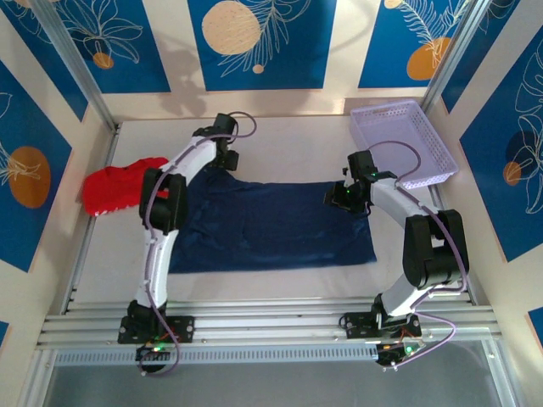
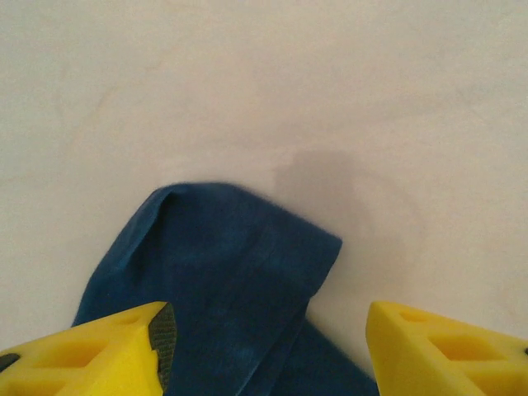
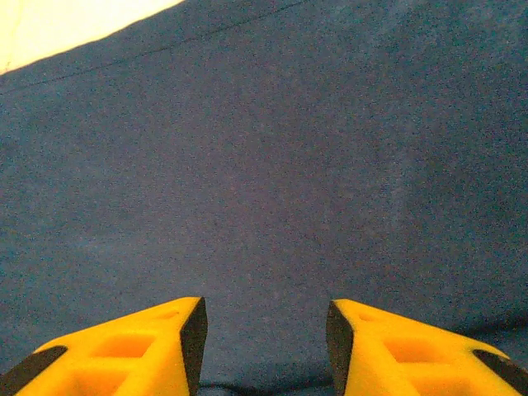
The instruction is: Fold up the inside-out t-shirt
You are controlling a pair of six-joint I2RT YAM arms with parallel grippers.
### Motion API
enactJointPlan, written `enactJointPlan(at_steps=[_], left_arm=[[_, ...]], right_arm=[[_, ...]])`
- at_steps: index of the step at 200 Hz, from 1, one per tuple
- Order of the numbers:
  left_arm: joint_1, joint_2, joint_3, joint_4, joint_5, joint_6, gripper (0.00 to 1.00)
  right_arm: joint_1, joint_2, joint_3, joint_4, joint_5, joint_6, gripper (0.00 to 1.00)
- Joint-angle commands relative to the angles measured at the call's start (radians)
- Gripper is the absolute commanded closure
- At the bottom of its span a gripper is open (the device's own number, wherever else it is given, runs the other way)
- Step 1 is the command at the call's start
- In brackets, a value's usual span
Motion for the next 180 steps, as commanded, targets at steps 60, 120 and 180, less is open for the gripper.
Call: enactJointPlan(at_steps=[60, 120, 180], left_arm=[[-0.014, 0.192, 0.280, -0.176, -0.096, 0.078, 0.50], [-0.011, 0.210, 0.317, -0.180, -0.060, 0.075, 0.78], [0.000, 0.178, 0.413, -0.190, -0.042, 0.081, 0.93]], right_arm=[[0.008, -0.015, -0.018, 0.005, -0.028, -0.014, 0.56], [-0.003, -0.012, 0.031, -0.012, 0.018, -0.024, 0.55], [-0.028, 0.140, 0.246, -0.098, 0.316, -0.036, 0.54]])
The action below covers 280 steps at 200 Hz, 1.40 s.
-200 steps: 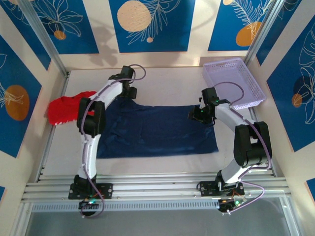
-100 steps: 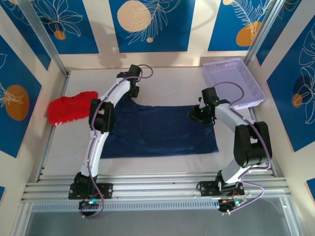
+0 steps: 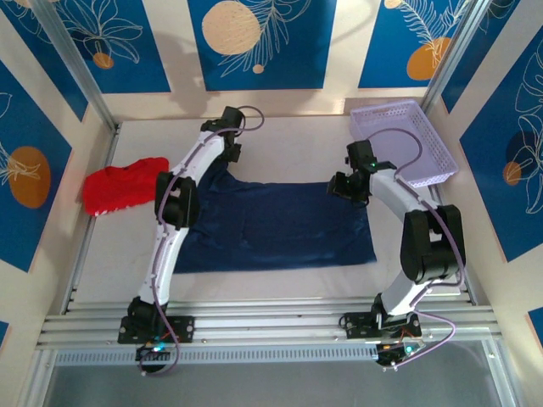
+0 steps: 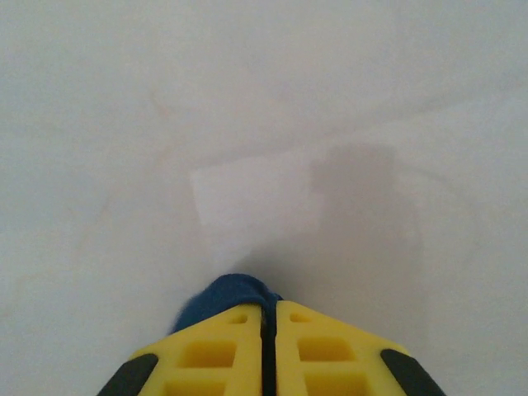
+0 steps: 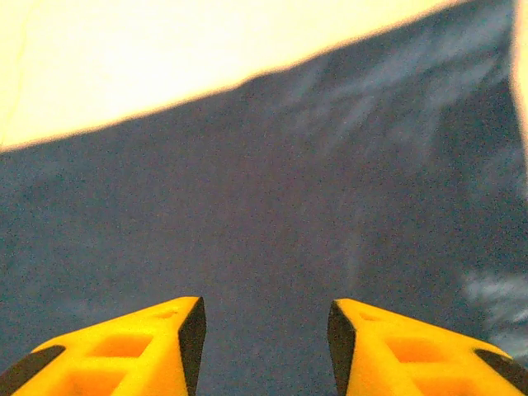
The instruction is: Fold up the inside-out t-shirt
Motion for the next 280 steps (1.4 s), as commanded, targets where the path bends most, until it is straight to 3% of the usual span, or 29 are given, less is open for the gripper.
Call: enactJointPlan(at_steps=[1, 43, 105, 150, 193, 251, 280], left_arm=[[0.010, -0.021, 0.037, -0.026, 0.018, 0.004, 0.93], [0.018, -0.075, 0.036, -0.031, 0.040, 0.004, 0.96], [0.017, -0.108, 0.025, -0.038, 0.052, 0.004, 0.97], [0.018, -0.129, 0.001, -0.025, 0.057, 0.005, 0.98], [0.017, -0.136, 0.001, -0.018, 0.062, 0.004, 0.98], [0.020, -0.151, 0.001, -0.024, 0.053, 0.006, 0.98], [0.020, -0.160, -0.002, -0.024, 0.051, 0.008, 0.99]], right_arm=[[-0.023, 0.077, 0.096, -0.052, 0.164, -0.022, 0.54], [-0.065, 0.249, 0.267, -0.099, 0.246, -0.016, 0.52], [-0.093, 0.485, 0.503, -0.218, 0.230, -0.009, 0.52], [-0.093, 0.562, 0.582, -0.282, 0.218, -0.012, 0.55], [-0.099, 0.585, 0.610, -0.310, 0.207, -0.011, 0.66], [-0.103, 0.589, 0.625, -0.303, 0.202, -0.018, 0.92], [-0.096, 0.579, 0.626, -0.296, 0.194, -0.025, 0.98]])
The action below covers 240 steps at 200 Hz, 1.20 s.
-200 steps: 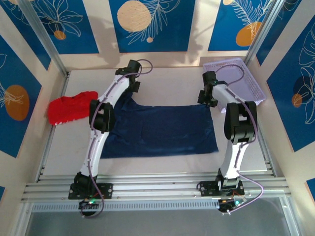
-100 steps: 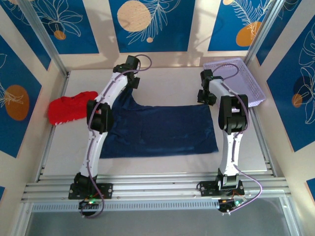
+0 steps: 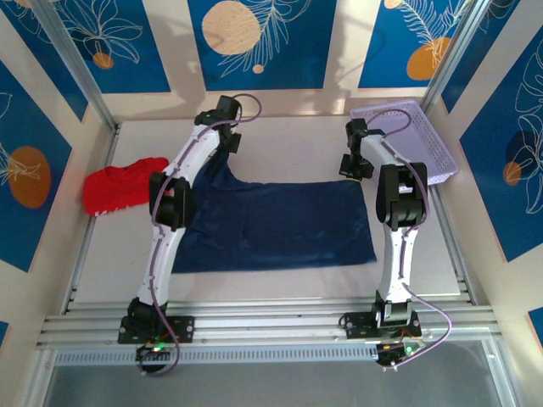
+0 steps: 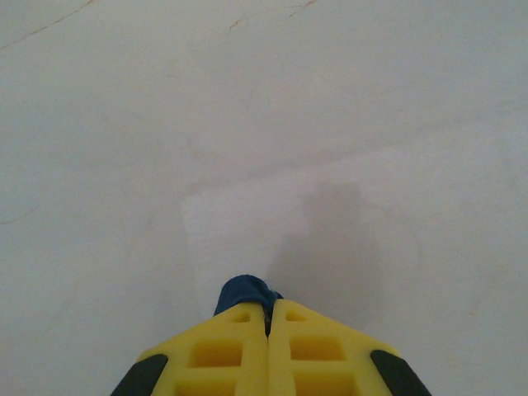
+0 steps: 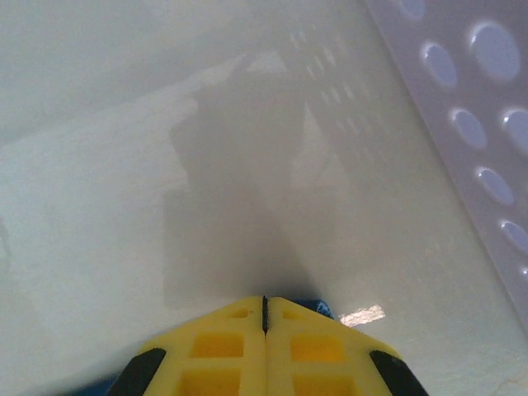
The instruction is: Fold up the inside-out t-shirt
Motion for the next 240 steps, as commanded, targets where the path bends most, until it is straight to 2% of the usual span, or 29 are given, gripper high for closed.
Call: enactJointPlan(at_steps=[1, 19, 58, 104, 134, 185, 220, 240], left_arm=[[0.009, -0.077, -0.007, -0.010, 0.003, 0.007, 0.99], [0.010, -0.079, -0.007, -0.012, 0.001, 0.006, 0.98], [0.010, -0.079, -0.016, -0.009, -0.003, 0.008, 0.98], [0.011, -0.077, -0.020, -0.002, -0.003, 0.010, 0.99], [0.013, -0.077, -0.027, 0.001, -0.009, 0.013, 0.98], [0.016, -0.085, -0.044, 0.008, -0.015, 0.011, 0.99], [0.017, -0.094, -0.060, 0.016, -0.020, 0.010, 0.99], [0.017, -0.095, -0.065, 0.020, -0.023, 0.010, 0.99]], right_arm=[[0.000, 0.012, 0.027, -0.022, -0.021, -0.006, 0.98], [0.007, 0.002, 0.035, -0.033, 0.003, -0.019, 0.94], [0.011, -0.027, 0.025, -0.049, 0.026, -0.032, 0.69], [0.009, -0.001, 0.022, -0.060, 0.032, -0.034, 0.58], [0.007, 0.033, 0.035, -0.075, 0.010, -0.033, 0.57], [0.002, 0.075, 0.048, -0.097, -0.030, -0.040, 0.62], [-0.002, 0.099, 0.057, -0.127, -0.055, -0.046, 0.68], [-0.007, 0.099, 0.052, -0.127, -0.057, -0.048, 0.75]])
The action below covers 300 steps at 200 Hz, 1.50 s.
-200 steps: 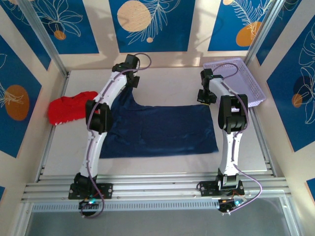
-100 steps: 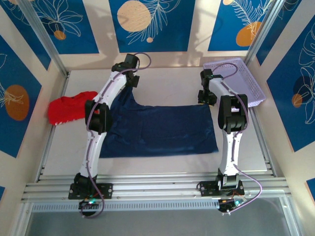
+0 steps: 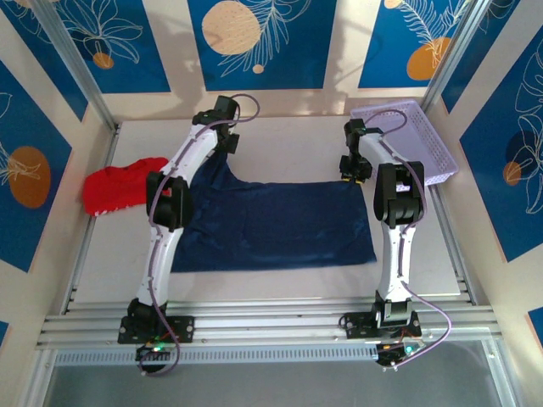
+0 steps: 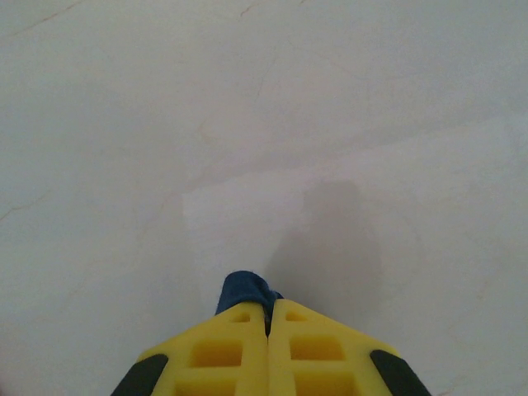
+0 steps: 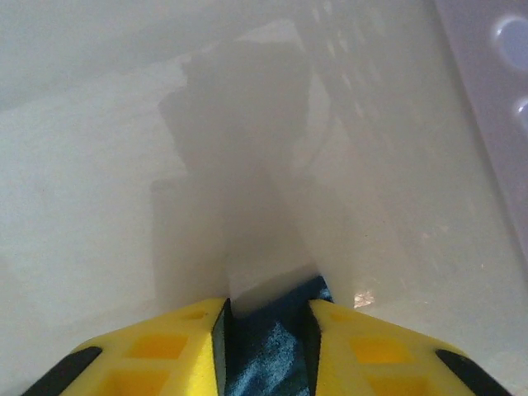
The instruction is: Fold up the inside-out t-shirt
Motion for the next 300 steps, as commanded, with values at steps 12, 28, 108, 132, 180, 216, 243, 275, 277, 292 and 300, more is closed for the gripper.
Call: enactJointPlan(at_steps=[12, 28, 108, 132, 180, 216, 243, 275, 277, 292, 300], left_arm=[[0.011, -0.058, -0.007, 0.012, -0.020, 0.011, 0.99], [0.011, -0.058, -0.008, 0.012, -0.016, 0.010, 0.99], [0.013, -0.091, -0.001, 0.015, -0.013, 0.016, 1.00], [0.014, -0.111, -0.002, -0.002, -0.010, 0.013, 1.00], [0.019, -0.235, -0.155, 0.024, -0.007, -0.020, 1.00], [0.021, -0.385, -0.355, 0.073, 0.024, -0.063, 1.00], [0.025, -0.520, -0.518, 0.109, 0.045, -0.101, 1.00], [0.044, -0.692, -0.717, 0.139, 0.062, -0.160, 1.00], [0.045, -0.702, -0.728, 0.142, 0.067, -0.164, 1.00], [0.051, -0.781, -0.821, 0.150, 0.098, -0.190, 1.00], [0.051, -0.821, -0.868, 0.151, 0.103, -0.202, 1.00]], right_arm=[[-0.008, 0.047, -0.008, -0.053, -0.030, -0.008, 0.80], [-0.008, 0.046, -0.002, -0.046, -0.030, -0.007, 0.85], [0.013, -0.021, 0.003, 0.007, 0.004, -0.052, 0.97], [0.018, -0.068, -0.019, 0.032, 0.000, -0.077, 0.98], [0.020, -0.182, -0.093, 0.063, -0.030, -0.102, 0.98], [0.021, -0.284, -0.187, 0.066, -0.050, -0.107, 0.98], [0.017, -0.375, -0.277, 0.067, -0.067, -0.103, 0.98], [0.010, -0.467, -0.368, 0.059, -0.073, -0.092, 0.98], [0.010, -0.474, -0.374, 0.059, -0.073, -0.091, 0.98], [0.009, -0.513, -0.415, 0.056, -0.068, -0.085, 0.98], [0.009, -0.536, -0.437, 0.054, -0.058, -0.081, 0.98]])
